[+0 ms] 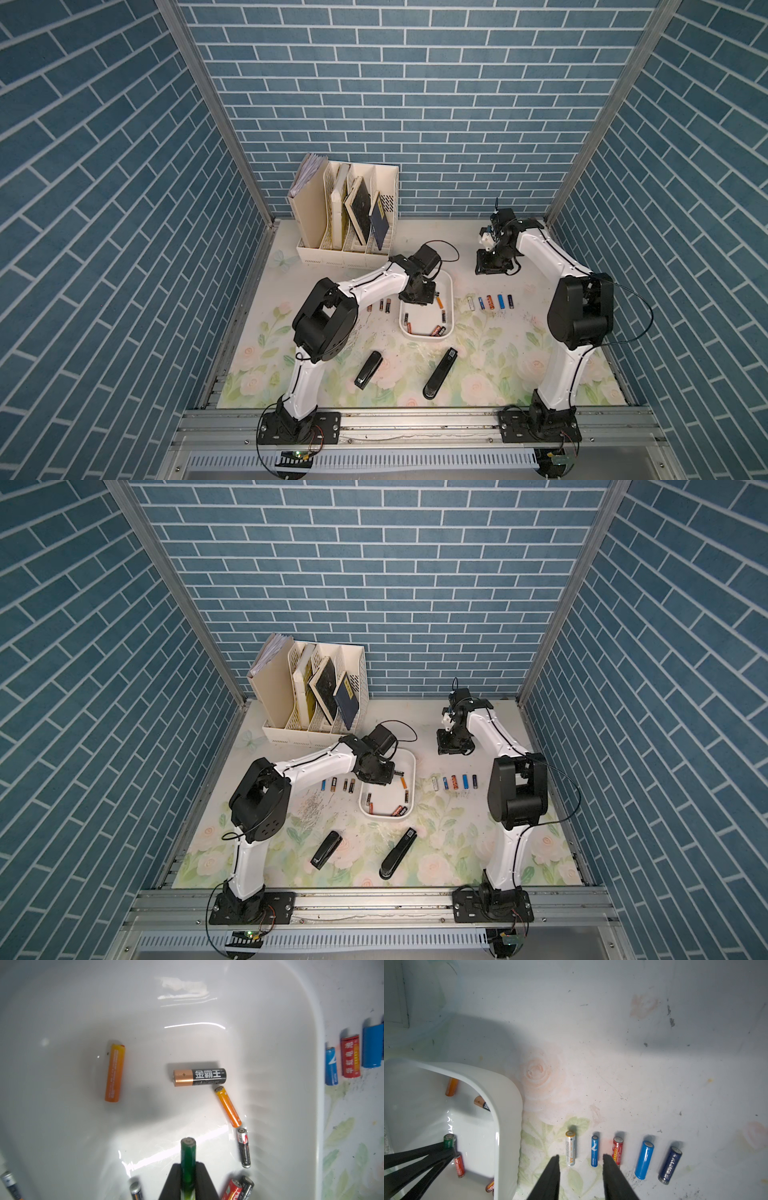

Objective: Take the batteries out of the storage box
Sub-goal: Pick up the battery from the storage box, then place the battery at the center of the board.

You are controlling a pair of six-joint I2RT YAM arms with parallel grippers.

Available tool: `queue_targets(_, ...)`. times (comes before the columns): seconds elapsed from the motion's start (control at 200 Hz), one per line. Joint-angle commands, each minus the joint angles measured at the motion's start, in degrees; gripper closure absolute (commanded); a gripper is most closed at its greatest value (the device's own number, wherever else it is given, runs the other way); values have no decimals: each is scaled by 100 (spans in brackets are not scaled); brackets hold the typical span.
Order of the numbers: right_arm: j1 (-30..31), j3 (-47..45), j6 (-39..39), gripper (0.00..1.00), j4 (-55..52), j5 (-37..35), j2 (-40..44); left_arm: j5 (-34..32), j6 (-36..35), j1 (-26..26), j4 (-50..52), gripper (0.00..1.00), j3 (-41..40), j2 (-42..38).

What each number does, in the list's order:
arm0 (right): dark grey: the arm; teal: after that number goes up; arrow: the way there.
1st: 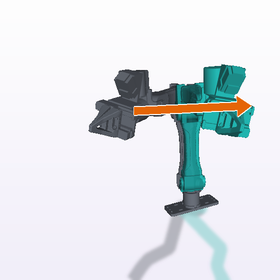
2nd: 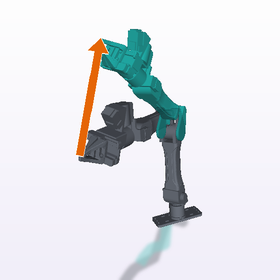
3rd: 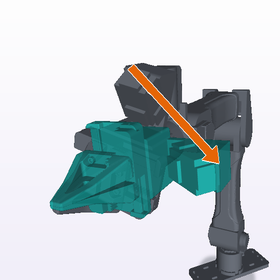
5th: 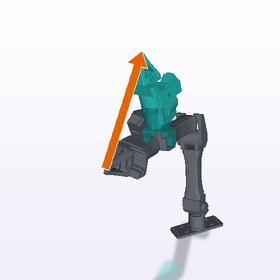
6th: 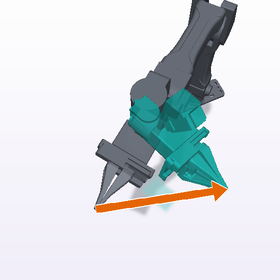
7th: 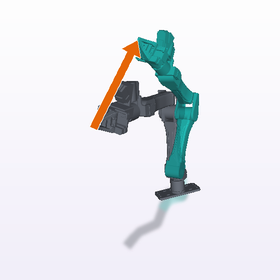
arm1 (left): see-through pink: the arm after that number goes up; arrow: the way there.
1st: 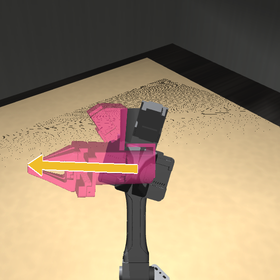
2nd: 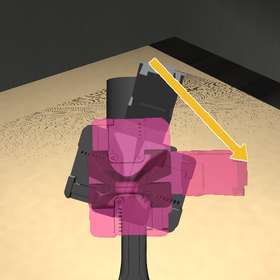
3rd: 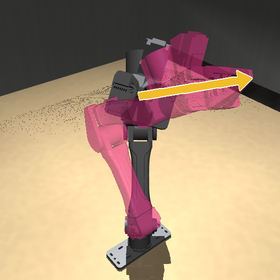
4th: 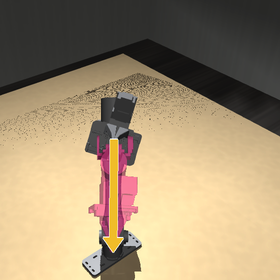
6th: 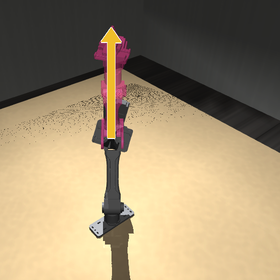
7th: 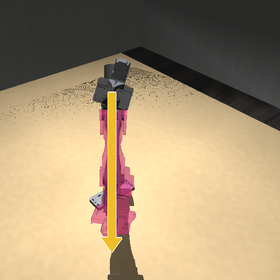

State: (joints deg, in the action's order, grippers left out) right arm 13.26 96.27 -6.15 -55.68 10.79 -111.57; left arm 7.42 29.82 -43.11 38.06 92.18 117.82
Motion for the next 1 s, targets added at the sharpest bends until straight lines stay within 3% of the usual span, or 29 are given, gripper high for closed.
queue_targets(0.0, 46, 219, -40, 62, -83, 115, -74, 38, 56, 115, 59, 82, 82, -295)
queue_targets(0.47, 137, 501, -35, 62, -194, 147, -172, 33, -24, 804, 112, 82, -581, -1347)
queue_targets(0.995, 276, 622, -114, 62, -303, 65, -190, -225, -861, 2518, 118, 82, -2360, -2385)
